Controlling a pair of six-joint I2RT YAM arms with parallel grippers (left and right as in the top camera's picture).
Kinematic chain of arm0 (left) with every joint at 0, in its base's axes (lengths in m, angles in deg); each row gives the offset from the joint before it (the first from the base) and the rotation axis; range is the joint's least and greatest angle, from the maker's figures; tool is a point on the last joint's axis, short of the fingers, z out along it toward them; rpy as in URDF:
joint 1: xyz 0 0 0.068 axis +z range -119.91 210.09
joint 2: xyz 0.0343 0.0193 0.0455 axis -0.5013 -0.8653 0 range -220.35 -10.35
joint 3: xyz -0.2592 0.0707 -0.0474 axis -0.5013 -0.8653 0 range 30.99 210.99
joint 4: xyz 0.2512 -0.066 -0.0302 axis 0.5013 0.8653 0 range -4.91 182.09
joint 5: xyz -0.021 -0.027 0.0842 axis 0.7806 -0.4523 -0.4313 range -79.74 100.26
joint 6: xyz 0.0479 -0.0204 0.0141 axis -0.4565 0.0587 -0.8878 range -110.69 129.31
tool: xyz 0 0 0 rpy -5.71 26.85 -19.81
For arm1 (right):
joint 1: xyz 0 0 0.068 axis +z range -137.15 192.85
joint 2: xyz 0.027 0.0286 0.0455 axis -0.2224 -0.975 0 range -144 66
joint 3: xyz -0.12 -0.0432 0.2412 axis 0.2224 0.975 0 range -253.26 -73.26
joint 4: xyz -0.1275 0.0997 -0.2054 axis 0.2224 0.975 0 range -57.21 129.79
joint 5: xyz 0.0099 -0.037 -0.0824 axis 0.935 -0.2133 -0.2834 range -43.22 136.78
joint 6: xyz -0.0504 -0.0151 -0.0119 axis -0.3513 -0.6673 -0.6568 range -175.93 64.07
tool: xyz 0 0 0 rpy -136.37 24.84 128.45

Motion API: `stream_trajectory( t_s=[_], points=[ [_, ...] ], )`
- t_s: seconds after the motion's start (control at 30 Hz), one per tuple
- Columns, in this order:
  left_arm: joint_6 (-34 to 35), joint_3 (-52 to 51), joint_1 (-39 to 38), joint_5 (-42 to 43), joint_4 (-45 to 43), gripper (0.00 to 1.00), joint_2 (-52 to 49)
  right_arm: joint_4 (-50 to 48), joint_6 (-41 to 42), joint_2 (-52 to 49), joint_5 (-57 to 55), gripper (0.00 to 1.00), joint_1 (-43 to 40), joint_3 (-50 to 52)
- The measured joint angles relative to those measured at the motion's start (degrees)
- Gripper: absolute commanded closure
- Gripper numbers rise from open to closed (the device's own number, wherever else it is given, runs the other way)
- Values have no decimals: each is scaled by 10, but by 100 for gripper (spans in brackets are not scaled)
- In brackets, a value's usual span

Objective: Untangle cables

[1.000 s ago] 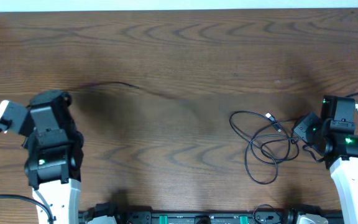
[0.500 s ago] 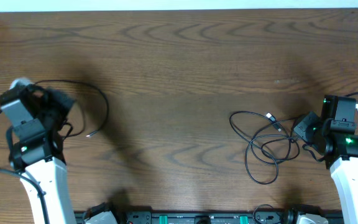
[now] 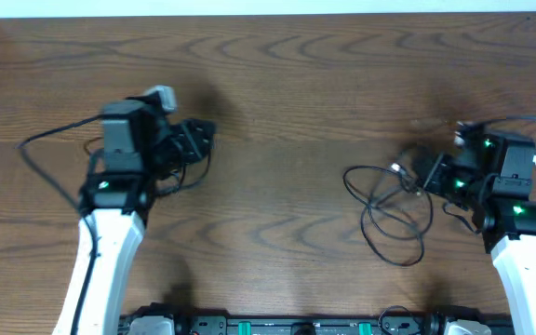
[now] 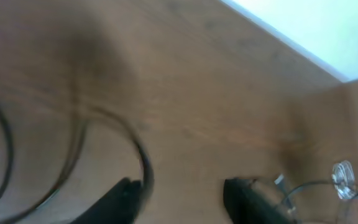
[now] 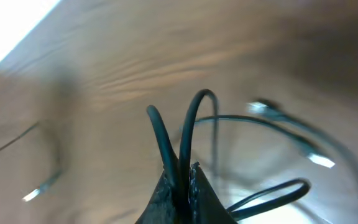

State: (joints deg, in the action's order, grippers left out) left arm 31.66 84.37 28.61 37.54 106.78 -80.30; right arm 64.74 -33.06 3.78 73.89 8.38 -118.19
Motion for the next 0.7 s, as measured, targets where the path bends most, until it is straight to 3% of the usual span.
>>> stream_trajectory(
  t_s=[0.17,0.33,0.47,0.7],
  points=[
    [8,0,-43,-20,0,21,-58,-30,-56,0,84,95,17,0],
    [17,0,-62,-23,7,21,-98,13,-76,0,89,87,17,0],
    [18,0,-63,-26,10,21,-116,86,-77,0,55,68,29,0],
    [18,0,-63,-28,11,20,-122,177,-42,-6,-44,7,53,0]
  ],
)
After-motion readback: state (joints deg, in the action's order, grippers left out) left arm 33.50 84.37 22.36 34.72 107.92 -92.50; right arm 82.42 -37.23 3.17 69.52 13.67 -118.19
